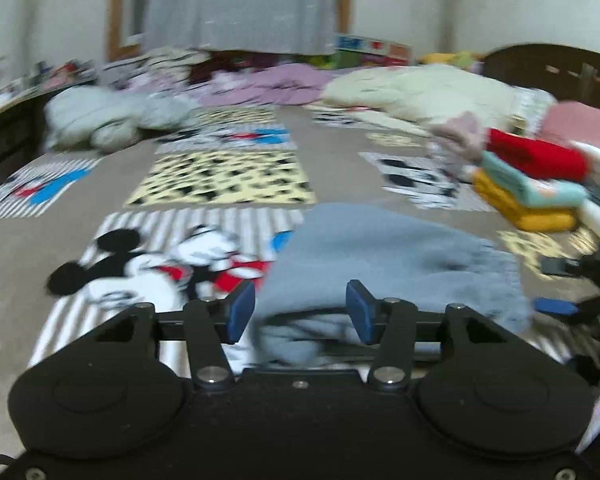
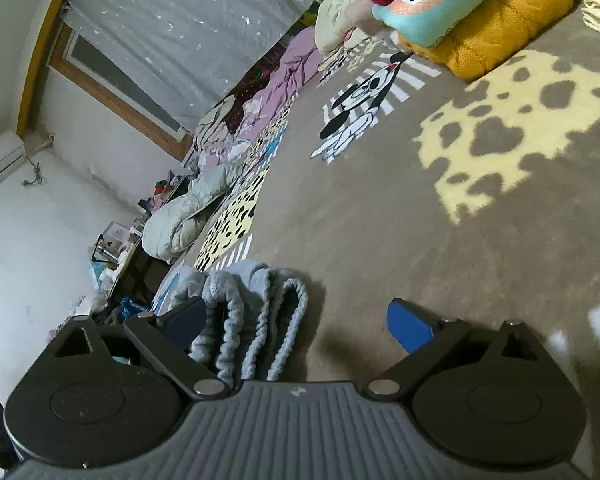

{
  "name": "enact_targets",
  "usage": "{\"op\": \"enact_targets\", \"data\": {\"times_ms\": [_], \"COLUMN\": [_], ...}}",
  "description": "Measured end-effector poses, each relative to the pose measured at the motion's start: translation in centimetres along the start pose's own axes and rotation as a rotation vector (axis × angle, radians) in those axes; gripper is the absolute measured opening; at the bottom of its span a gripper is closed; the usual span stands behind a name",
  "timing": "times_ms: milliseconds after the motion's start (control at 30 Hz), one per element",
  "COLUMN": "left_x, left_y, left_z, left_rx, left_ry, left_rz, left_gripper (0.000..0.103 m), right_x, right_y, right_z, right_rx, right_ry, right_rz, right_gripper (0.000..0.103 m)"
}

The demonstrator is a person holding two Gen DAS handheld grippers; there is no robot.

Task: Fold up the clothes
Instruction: 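Grasp the ribbed sweatpants cuffs with the right tool while the left tool holds the pants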

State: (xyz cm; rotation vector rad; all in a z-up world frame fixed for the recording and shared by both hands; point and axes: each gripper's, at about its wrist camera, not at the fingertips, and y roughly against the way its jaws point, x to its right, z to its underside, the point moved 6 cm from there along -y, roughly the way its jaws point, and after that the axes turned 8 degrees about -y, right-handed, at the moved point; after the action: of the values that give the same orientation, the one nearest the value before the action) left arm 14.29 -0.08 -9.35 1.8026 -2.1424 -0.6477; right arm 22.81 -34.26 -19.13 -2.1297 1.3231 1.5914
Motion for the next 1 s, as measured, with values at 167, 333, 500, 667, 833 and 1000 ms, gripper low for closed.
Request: {"op": "enact_targets", "data": {"times_ms": [167,333,500,667,833,1000], "left_x": [5.4,9.8,12.1,13.4,15.0,14.8], "left_y": [-1.1,-2.1,-3.3,-5.1,-5.6,-5.5], "left_z": [0.6,0.9,-0.1,-1.3,-1.6,-1.0], "left_rx": [-0.018,-0.024,-0.012,-0.036,-0.062,-0.075], "left_ry": [-0.174,-0.325,-0.411,-0.43,-0.501,-0.578], "left_rz": [0.11,0.158,0.158,0.166,0.14,0.073], "left_gripper": [0.052,0.052,0.052,0.033,0.027,0.06], "right_x": [0.2,0.2,0.1,-0.5,-1.0,-0.3], "right_y": [0.2,0.6,-0.1,-1.7,-3.8,-4.8], "right_z": [0.5,1.5,2.0,2.3,2.2,1.1], "right_rx": [-0.028,-0.072,-0.091,-0.103,-0.117,-0.097], "right_ry": [-0.028,-0.026,-0.036,-0.043,-0.1,-0.277], "right_rz": [-0.026,-0.044,-0.067,-0.101,-0.166,-0.258], "right_gripper": [0.091,0.09,0.088,0.085,0.078,0.077]}}
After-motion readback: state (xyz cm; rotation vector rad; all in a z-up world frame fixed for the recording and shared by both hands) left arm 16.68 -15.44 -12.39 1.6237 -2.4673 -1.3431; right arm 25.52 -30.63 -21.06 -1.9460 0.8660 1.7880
